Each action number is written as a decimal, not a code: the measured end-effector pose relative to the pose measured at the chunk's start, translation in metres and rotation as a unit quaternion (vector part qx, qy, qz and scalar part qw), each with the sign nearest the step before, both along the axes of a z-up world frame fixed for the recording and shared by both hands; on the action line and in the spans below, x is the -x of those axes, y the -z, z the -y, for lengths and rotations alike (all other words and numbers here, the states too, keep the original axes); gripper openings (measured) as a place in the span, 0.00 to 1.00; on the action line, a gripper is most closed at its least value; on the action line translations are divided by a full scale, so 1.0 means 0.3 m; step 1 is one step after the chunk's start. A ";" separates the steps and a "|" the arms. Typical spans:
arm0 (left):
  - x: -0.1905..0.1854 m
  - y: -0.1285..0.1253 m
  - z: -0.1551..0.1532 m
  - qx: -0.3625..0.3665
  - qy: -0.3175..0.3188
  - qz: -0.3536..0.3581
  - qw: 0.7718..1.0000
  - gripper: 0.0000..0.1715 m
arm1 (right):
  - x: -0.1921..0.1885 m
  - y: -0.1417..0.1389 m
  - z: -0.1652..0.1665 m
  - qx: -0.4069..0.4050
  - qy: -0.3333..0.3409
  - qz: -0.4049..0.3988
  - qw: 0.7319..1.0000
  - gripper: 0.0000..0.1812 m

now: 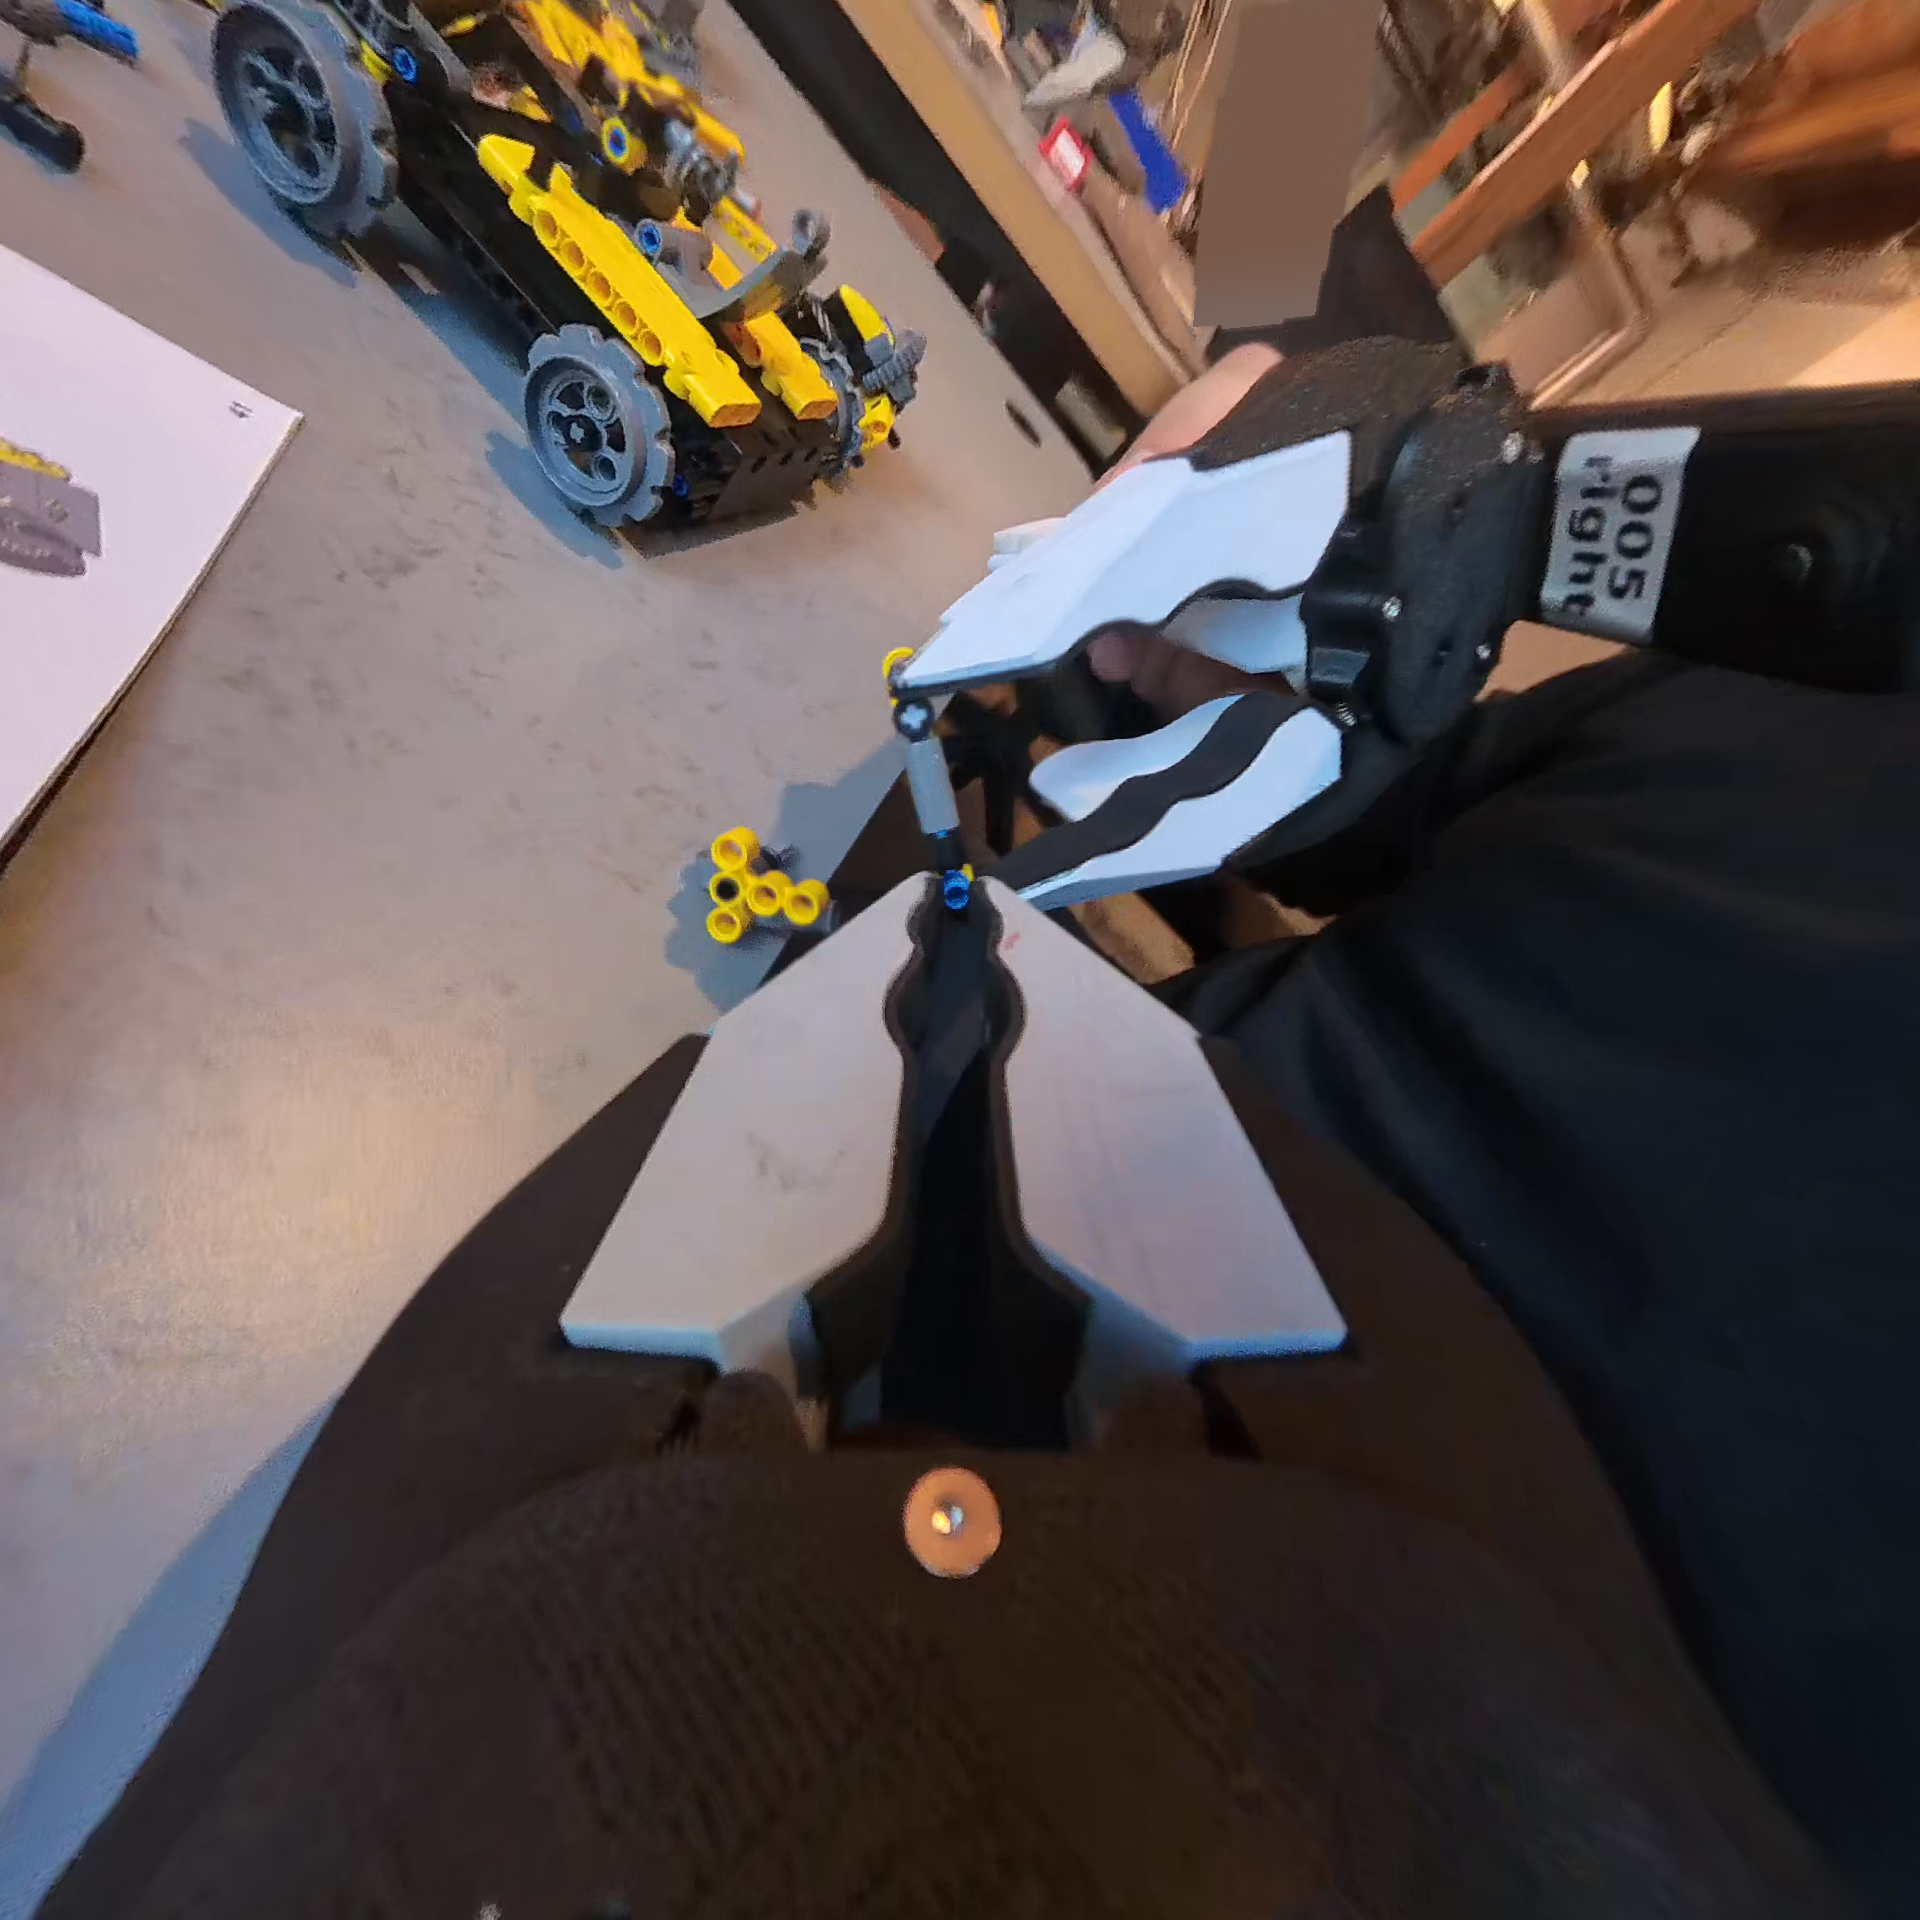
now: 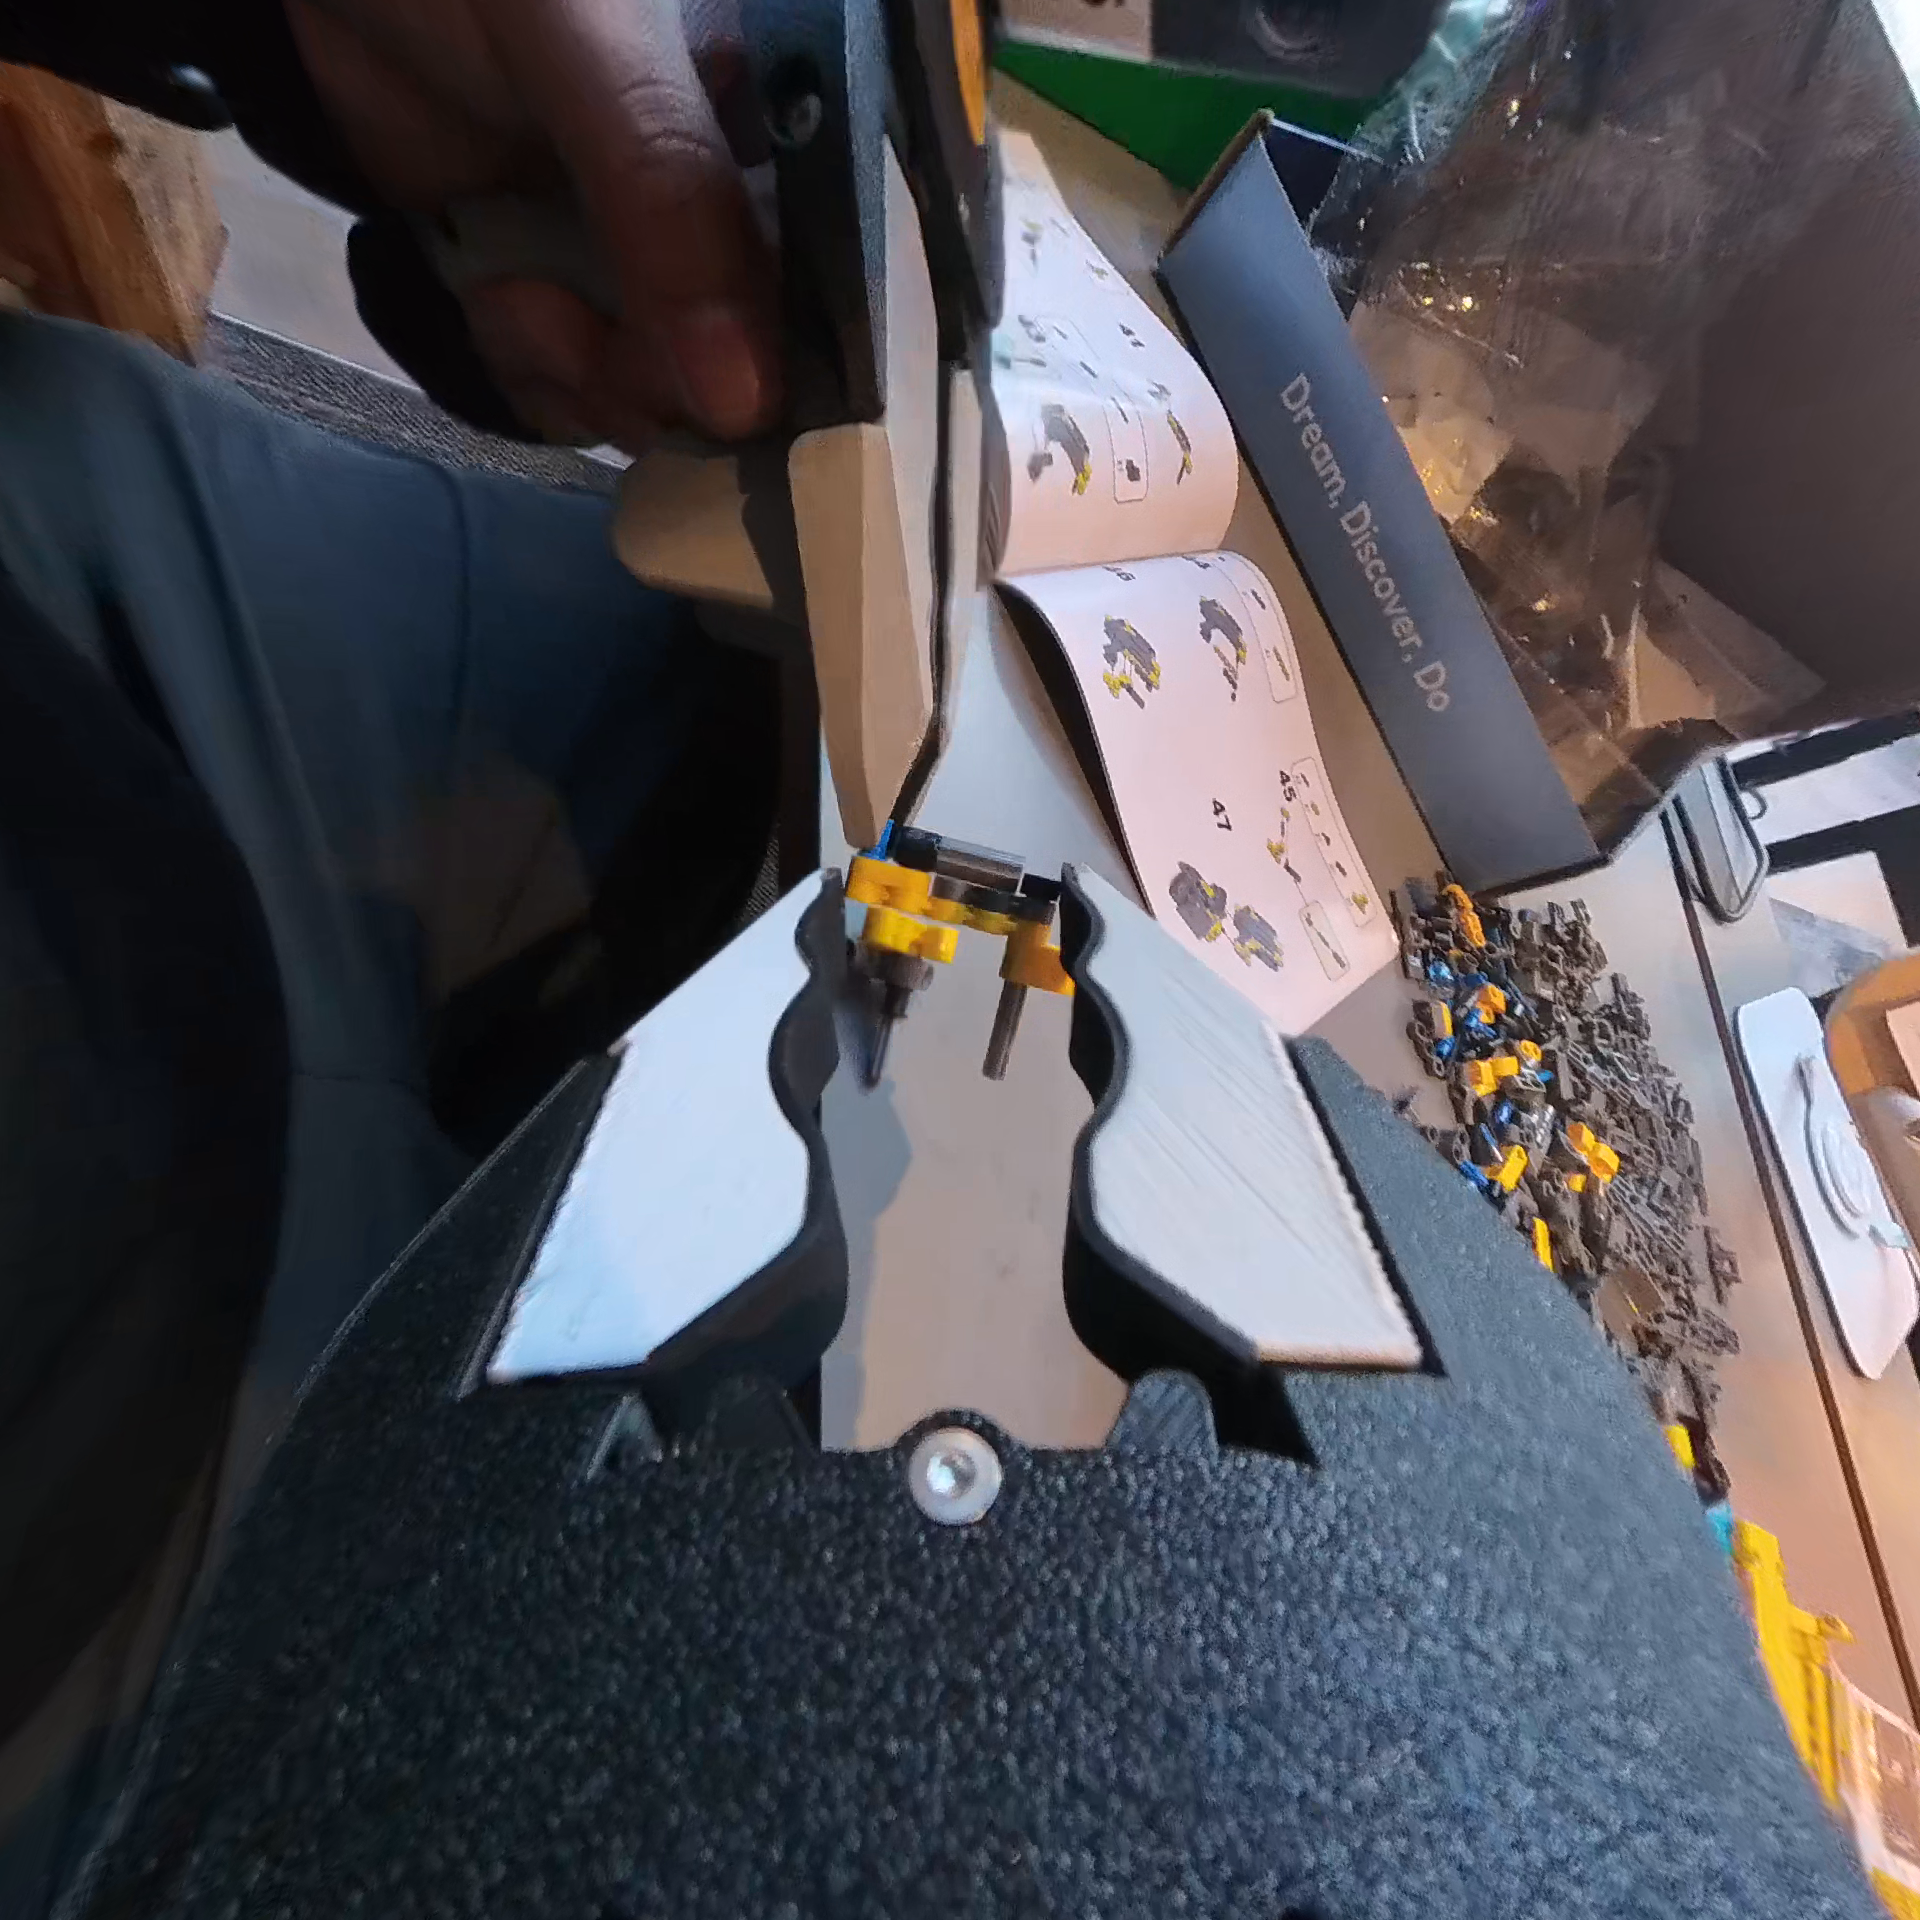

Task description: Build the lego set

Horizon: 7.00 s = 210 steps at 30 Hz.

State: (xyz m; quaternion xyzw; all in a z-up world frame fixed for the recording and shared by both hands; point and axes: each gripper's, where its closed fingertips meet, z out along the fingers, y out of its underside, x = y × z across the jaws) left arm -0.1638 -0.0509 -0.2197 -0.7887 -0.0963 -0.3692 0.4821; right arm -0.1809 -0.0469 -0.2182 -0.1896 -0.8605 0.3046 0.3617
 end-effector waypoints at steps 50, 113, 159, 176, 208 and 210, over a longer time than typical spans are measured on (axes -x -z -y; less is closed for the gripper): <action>0.065 -0.101 0.071 -0.104 -0.005 0.074 0.992 0.03 | -0.046 -0.063 -0.075 0.331 -0.004 0.170 0.928 0.22; -0.004 -0.010 0.048 -0.143 -0.051 -0.200 0.968 0.05 | -0.029 -0.052 0.119 0.397 -0.063 0.258 0.878 0.03; -0.010 -0.067 0.062 -0.172 -0.055 -0.060 0.982 0.03 | -0.048 -0.076 0.086 0.475 -0.056 0.267 0.837 0.11; 0.044 0.003 0.028 -0.083 -0.038 -0.165 0.982 0.15 | -0.036 -0.005 0.012 0.462 0.046 0.261 0.847 0.04; 0.025 0.147 -0.032 0.092 0.238 -0.139 0.957 0.15 | -0.030 0.115 -0.029 0.476 0.068 0.332 0.812 0.04; 0.024 0.139 -0.028 0.089 0.240 -0.125 0.959 0.18 | -0.030 0.114 -0.028 0.477 0.067 0.330 0.812 0.04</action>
